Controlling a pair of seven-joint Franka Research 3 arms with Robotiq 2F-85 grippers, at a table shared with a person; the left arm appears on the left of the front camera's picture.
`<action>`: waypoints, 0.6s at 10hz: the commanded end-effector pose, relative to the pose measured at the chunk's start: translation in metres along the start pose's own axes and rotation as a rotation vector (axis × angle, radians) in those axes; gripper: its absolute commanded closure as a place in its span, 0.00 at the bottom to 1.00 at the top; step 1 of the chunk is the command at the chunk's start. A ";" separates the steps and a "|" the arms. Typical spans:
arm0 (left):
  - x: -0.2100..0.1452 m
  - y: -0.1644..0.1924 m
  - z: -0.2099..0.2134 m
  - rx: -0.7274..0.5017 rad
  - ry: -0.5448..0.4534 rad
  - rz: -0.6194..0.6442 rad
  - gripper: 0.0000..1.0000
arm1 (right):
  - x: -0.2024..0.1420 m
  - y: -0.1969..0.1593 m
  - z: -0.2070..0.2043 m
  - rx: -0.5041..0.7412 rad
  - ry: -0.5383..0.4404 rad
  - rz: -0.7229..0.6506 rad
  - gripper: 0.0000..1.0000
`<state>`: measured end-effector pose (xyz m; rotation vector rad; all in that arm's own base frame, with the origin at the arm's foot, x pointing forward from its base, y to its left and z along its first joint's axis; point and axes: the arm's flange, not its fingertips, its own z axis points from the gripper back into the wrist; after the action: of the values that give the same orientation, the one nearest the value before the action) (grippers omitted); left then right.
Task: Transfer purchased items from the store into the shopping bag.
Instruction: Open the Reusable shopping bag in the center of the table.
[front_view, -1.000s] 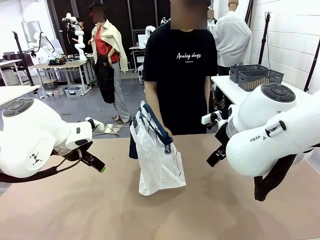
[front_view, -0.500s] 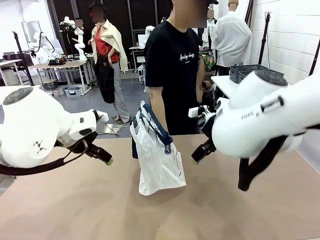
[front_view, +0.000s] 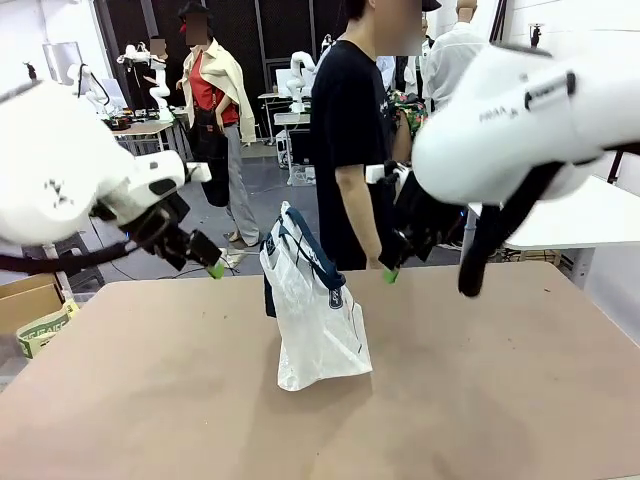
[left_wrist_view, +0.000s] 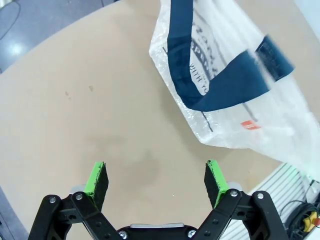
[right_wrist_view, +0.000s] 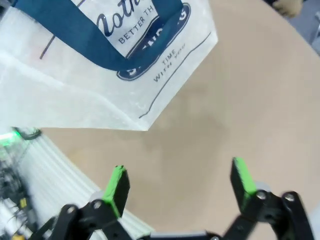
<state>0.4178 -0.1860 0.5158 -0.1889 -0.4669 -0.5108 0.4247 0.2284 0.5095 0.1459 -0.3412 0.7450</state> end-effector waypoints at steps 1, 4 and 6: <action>0.032 -0.006 0.013 -0.032 0.037 -0.004 0.00 | 0.053 -0.004 0.020 0.004 0.072 -0.018 0.00; 0.055 -0.001 0.024 -0.036 0.037 -0.052 0.00 | 0.082 -0.012 0.033 -0.035 0.061 0.002 0.00; 0.043 -0.010 0.026 -0.028 0.034 -0.019 0.00 | 0.065 -0.003 0.037 0.004 0.046 -0.013 0.00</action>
<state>0.4429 -0.2089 0.5639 -0.1945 -0.4254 -0.5448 0.4730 0.2632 0.5744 0.1258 -0.3009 0.7392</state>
